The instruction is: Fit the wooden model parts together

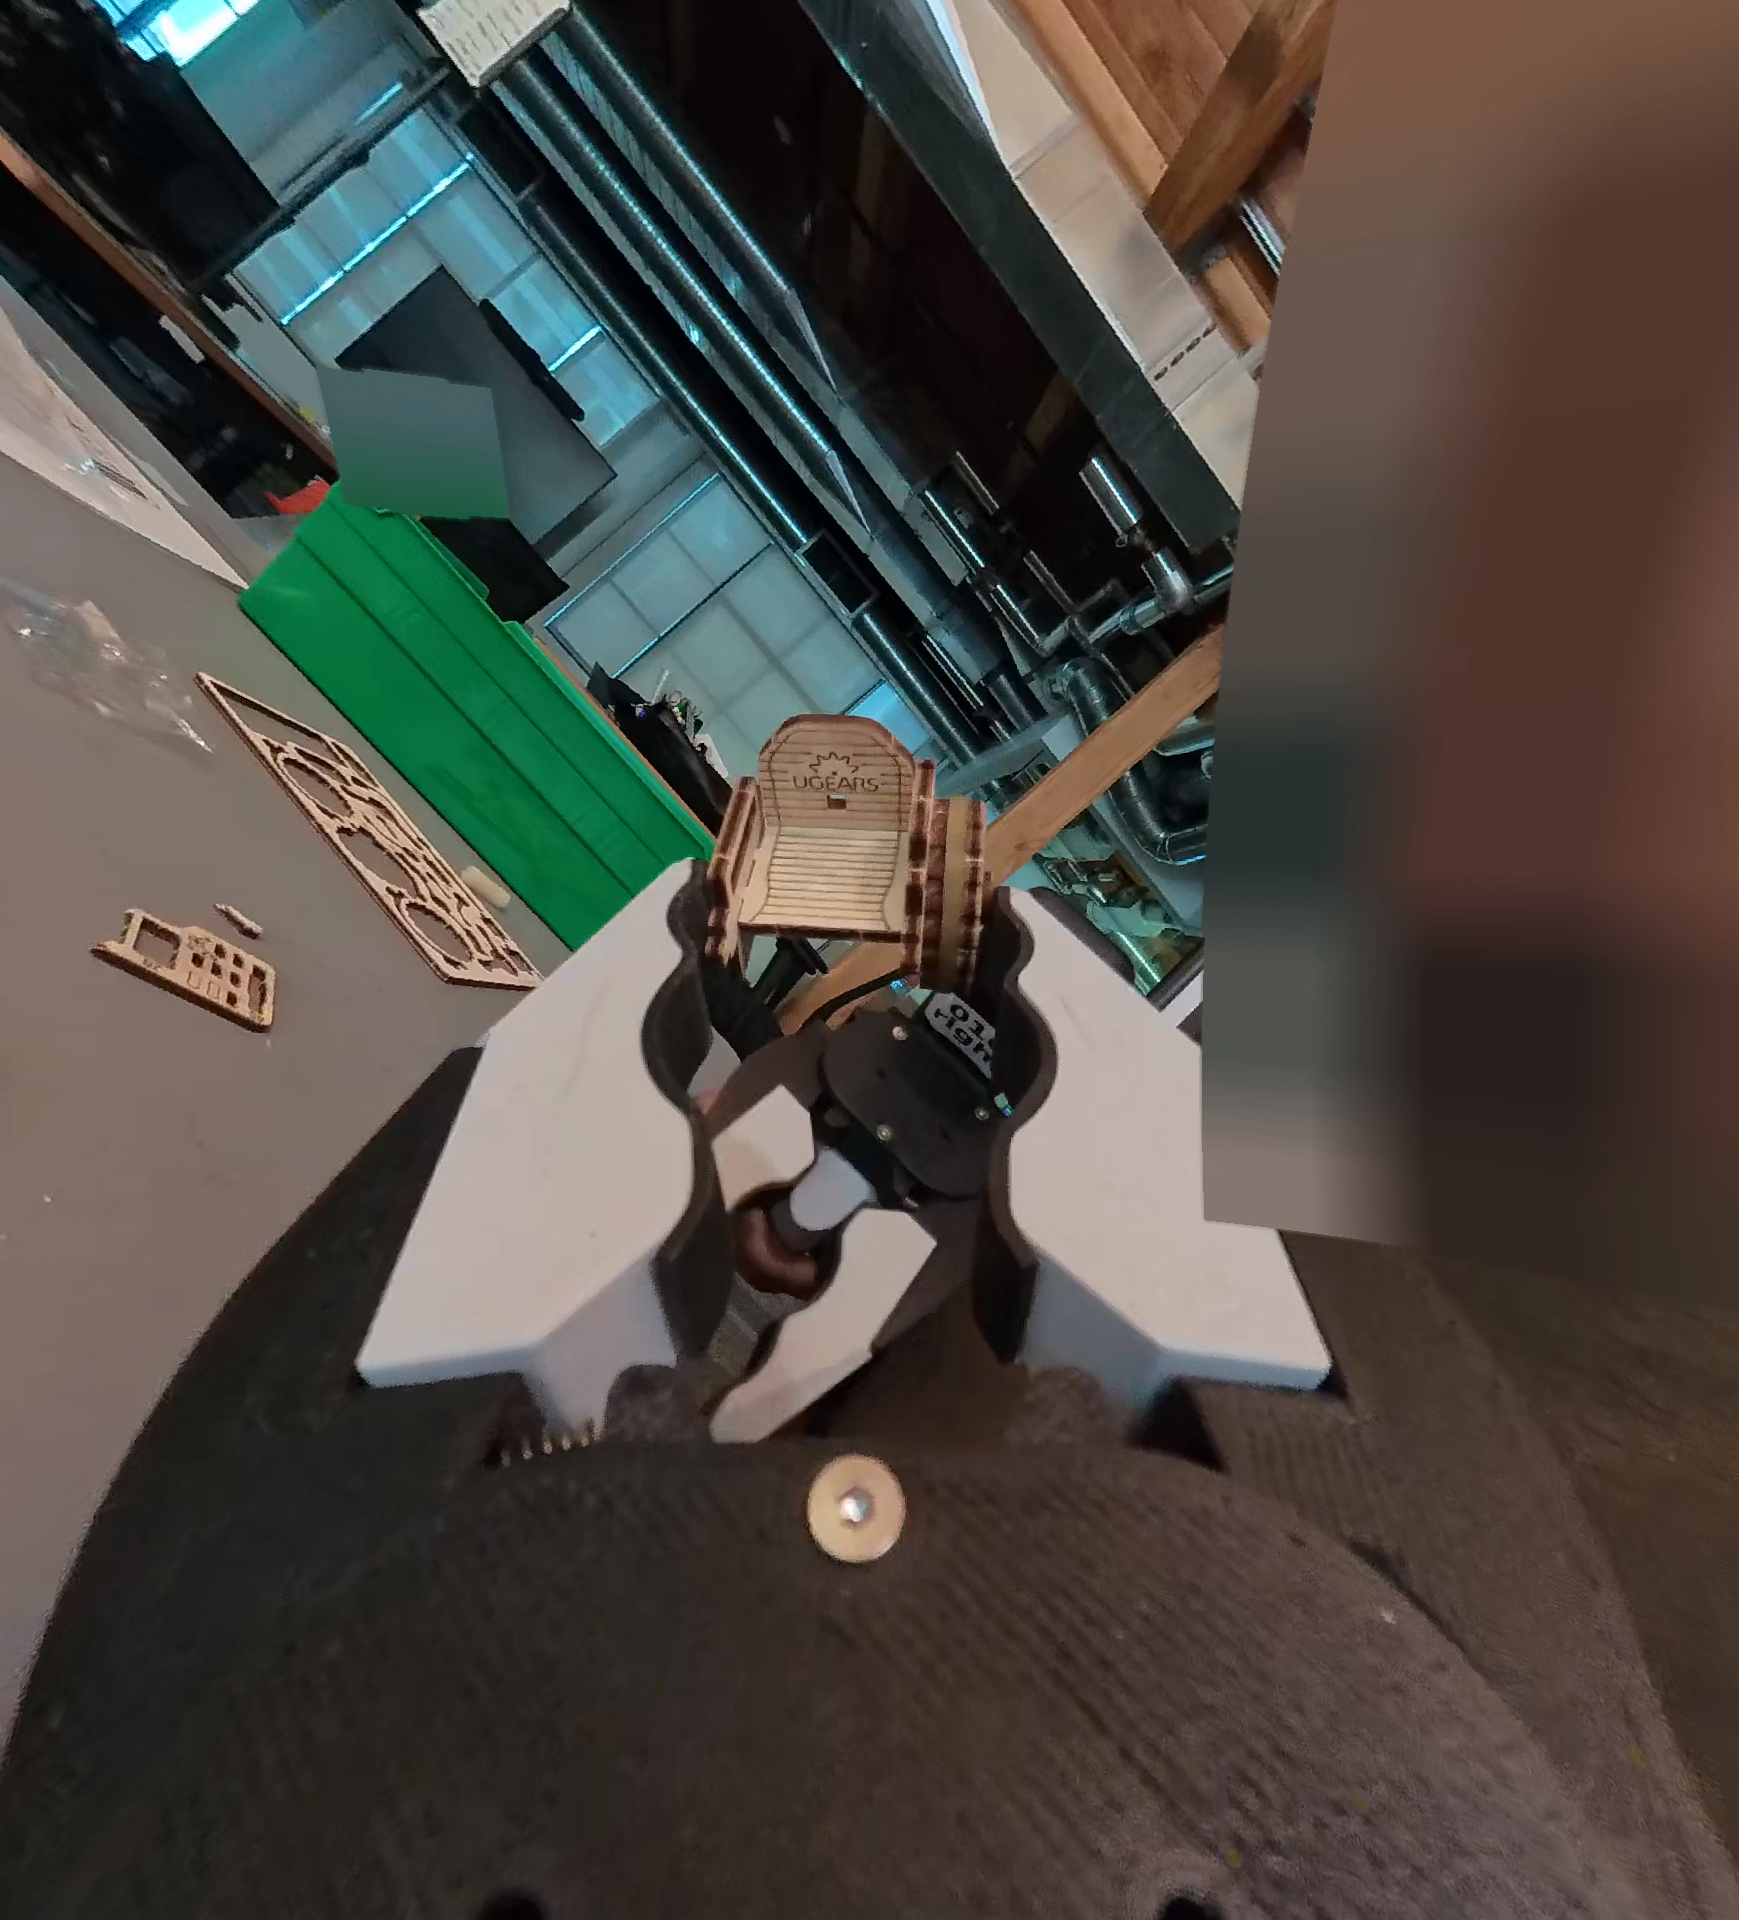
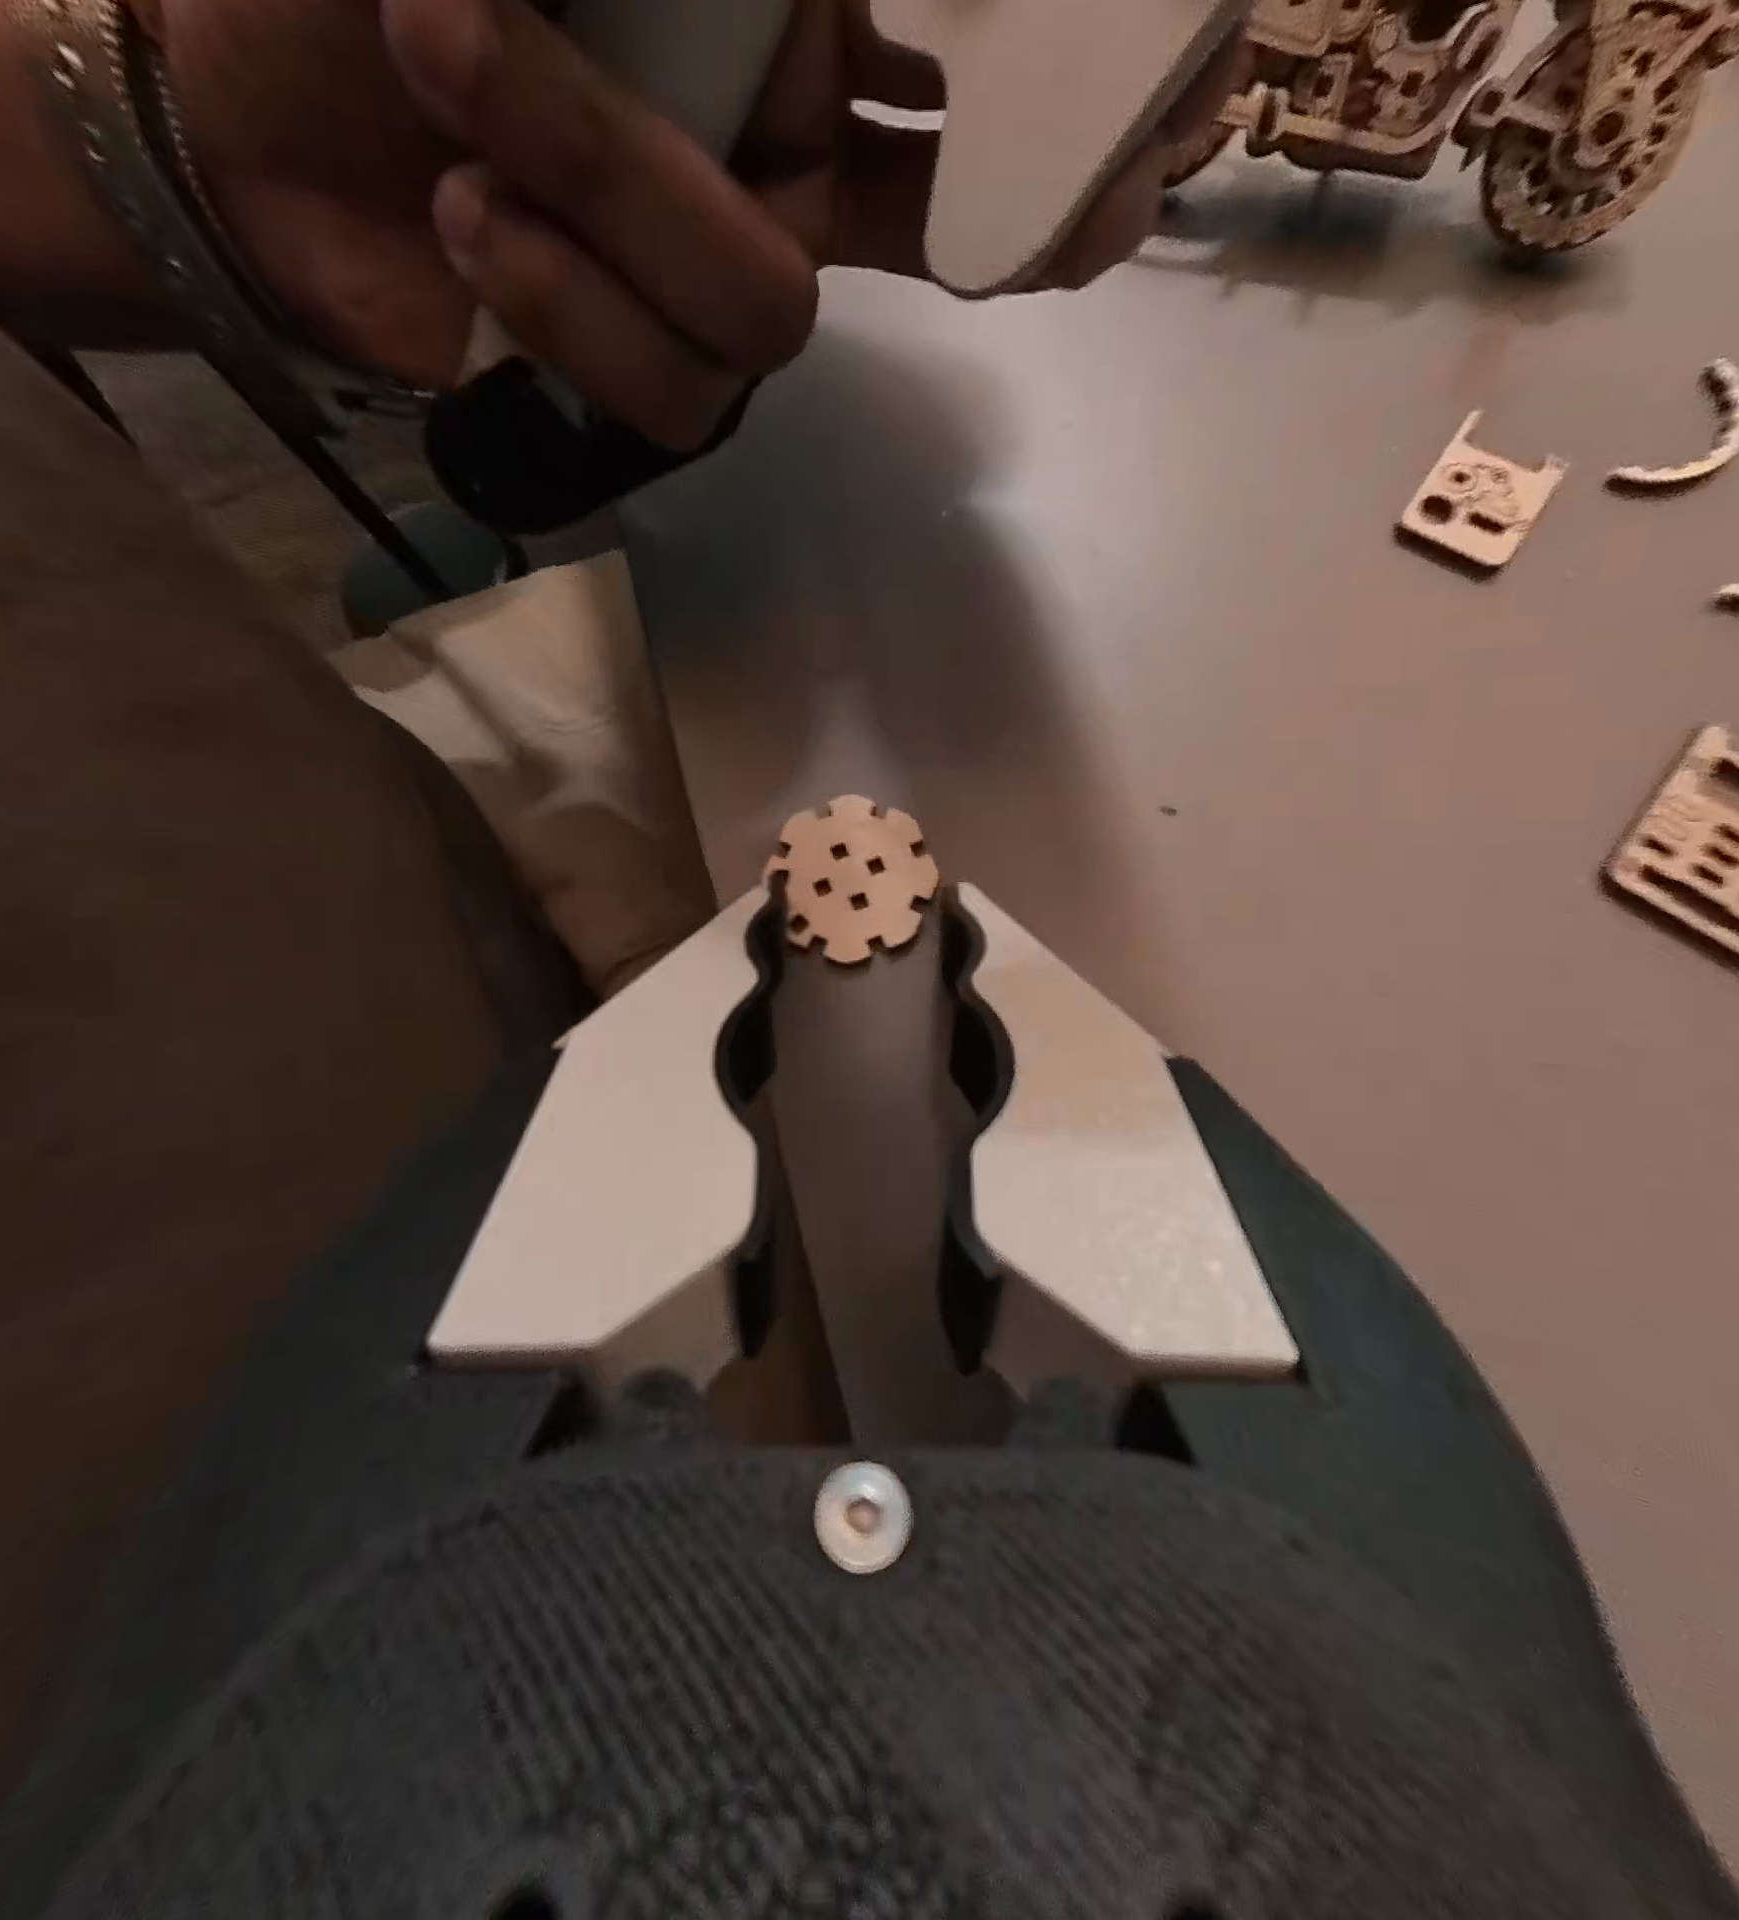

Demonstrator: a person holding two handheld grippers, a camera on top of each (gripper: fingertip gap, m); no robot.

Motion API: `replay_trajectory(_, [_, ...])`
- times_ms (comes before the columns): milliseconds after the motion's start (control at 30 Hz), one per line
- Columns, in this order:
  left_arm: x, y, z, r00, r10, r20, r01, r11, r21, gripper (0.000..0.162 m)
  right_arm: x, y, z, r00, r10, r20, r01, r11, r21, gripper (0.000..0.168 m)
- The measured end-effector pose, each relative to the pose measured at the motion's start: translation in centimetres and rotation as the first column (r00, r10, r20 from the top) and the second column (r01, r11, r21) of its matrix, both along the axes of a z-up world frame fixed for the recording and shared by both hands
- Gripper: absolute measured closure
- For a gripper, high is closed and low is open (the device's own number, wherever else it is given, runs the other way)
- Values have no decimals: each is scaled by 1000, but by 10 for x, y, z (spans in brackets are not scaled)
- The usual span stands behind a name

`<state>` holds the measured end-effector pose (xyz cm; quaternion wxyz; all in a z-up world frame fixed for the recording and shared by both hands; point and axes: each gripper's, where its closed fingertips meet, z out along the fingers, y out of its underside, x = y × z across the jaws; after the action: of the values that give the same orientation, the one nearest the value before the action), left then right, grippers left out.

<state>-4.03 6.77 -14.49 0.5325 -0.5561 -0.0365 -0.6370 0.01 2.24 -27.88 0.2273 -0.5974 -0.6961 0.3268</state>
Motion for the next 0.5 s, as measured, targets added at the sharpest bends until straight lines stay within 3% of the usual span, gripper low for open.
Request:
replay_trajectory(33, [0,0,0,1000,0,0,0,1000,1,113,0,8,0,1000,-26,-7,26,999,34,138])
replay_trajectory(167, [0,-1,1,1000,1,-3,-1,1000,5,113,3,49,4,980,-195,-33,198,974,110,134])
replay_trajectory(333, [1,0,0,1000,-1,-1,1,1000,2,113,0,47,15,961,-273,-55,268,961,-73,127])
replay_trajectory(433, [3,0,0,1000,-6,-1,6,1000,1,112,-4,53,5,938,-347,-11,346,937,-55,124])
replay_trajectory(500, [4,0,-1,1000,-8,-1,8,1000,-1,112,-7,54,1,925,-379,4,379,925,-25,132])
